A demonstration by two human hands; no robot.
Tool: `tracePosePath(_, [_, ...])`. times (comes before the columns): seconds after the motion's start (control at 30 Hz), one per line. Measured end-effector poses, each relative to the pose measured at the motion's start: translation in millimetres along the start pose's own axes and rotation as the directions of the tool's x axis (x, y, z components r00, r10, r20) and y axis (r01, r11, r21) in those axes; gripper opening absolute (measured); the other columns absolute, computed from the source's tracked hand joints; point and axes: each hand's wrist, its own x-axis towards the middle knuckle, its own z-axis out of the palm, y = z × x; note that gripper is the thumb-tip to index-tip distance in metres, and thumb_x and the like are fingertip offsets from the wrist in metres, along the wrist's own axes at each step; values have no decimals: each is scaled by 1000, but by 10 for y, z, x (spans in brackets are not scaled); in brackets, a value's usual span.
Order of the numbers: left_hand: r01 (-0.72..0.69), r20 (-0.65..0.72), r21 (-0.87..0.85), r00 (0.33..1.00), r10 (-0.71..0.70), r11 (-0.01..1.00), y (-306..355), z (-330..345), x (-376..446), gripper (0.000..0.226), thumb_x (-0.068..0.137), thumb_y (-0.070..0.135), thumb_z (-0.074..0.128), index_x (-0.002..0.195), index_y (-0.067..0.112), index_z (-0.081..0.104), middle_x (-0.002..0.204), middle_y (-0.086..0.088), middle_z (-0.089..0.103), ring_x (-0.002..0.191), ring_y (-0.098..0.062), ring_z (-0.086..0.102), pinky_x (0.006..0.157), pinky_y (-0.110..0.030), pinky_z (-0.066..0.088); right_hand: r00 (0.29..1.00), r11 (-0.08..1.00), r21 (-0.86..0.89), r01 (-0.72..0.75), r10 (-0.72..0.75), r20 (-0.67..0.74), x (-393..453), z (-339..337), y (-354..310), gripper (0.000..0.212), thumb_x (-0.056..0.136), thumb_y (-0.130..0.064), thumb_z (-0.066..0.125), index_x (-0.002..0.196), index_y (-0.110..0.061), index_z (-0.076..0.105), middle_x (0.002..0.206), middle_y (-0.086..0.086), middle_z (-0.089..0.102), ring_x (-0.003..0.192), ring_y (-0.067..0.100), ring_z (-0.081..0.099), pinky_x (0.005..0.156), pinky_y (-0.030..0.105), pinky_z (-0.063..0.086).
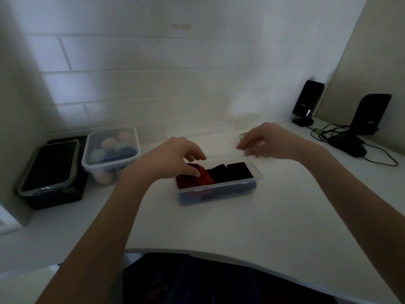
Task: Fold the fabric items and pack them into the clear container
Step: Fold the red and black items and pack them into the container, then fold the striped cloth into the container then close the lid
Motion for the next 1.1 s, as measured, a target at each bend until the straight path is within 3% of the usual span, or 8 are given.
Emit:
tracePosePath(0.13, [-24, -170, -30, 985, 18, 999, -42, 88, 56, 16, 81, 16, 68, 97, 19, 70, 96, 3, 68, 82, -6, 64, 78, -21, 52, 946, 997, -68, -21, -2, -324, 138, 104, 286, 24, 83, -1, 60, 102, -11, 71, 102, 6, 69, 97, 26, 65, 73, 6, 40])
tracePosePath(0.33, [5, -310, -37, 951, -16, 999, -141, 387, 142, 13, 87, 24, 60, 96, 22, 68, 89, 8, 66, 80, -10, 60, 81, -33, 52, 959, 931, -245, -270, 238, -151, 423, 562, 768, 51, 91, -31, 51, 139, -22, 37, 145, 14, 42, 132, 33, 39, 104, 48, 37])
tracePosePath(0.47, [13, -379, 12, 925, -7, 1000, -190, 434, 154, 14, 88, 21, 58, 98, 19, 68, 95, 1, 70, 85, -12, 60, 83, -31, 51, 956, 949, -171, -265, 234, -179, 442, 696, 775, 40, 95, -17, 44, 133, -7, 45, 131, 21, 54, 118, 35, 52, 97, 41, 42])
tracePosePath(0.67, [-21, -352, 90, 935, 51, 996, -283, 460, 167, 17, 88, 17, 56, 101, 18, 67, 101, 0, 69, 94, -17, 60, 86, -32, 49, 893, 944, -35, -329, 299, -337, 389, 692, 803, 30, 87, -25, 58, 92, 4, 65, 94, 22, 67, 77, 27, 52, 66, 28, 34])
tracePosePath(0.8, [-61, -383, 72, 920, 84, 996, -291, 452, 170, 18, 88, 14, 56, 103, 18, 66, 96, 0, 69, 90, -17, 62, 86, -35, 51, 823, 962, 103, -251, 268, -501, 320, 513, 665, 37, 94, -30, 49, 77, 2, 58, 69, 14, 55, 67, 25, 48, 56, 31, 29])
tracePosePath(0.9, [-145, -495, -161, 867, 47, 976, -177, 397, 180, 31, 85, 14, 62, 116, 20, 58, 92, 4, 66, 85, -11, 63, 84, -32, 54, 700, 918, 395, -29, 301, -648, 232, 276, 417, 41, 95, -38, 48, 80, -2, 56, 71, 7, 56, 67, 18, 51, 58, 28, 38])
tracePosePath(1.0, [-188, -464, -448, 884, -48, 874, 26, 316, 250, 63, 79, 25, 72, 133, 23, 40, 114, 8, 59, 105, -4, 58, 90, -21, 49, 789, 801, 566, 194, 215, -575, 79, 108, 13, 28, 95, -37, 49, 91, -14, 65, 80, 2, 70, 73, 14, 65, 68, 27, 52])
tracePosePath(1.1, [-92, -230, -608, 971, -63, 788, 176, 282, 419, 79, 73, 31, 77, 138, 20, 35, 127, 12, 50, 116, -5, 52, 98, -28, 44, 920, 570, 768, 291, 53, -388, -68, 75, -359, 27, 98, -30, 43, 88, -14, 62, 51, -7, 61, 45, 6, 57, 51, 20, 49])
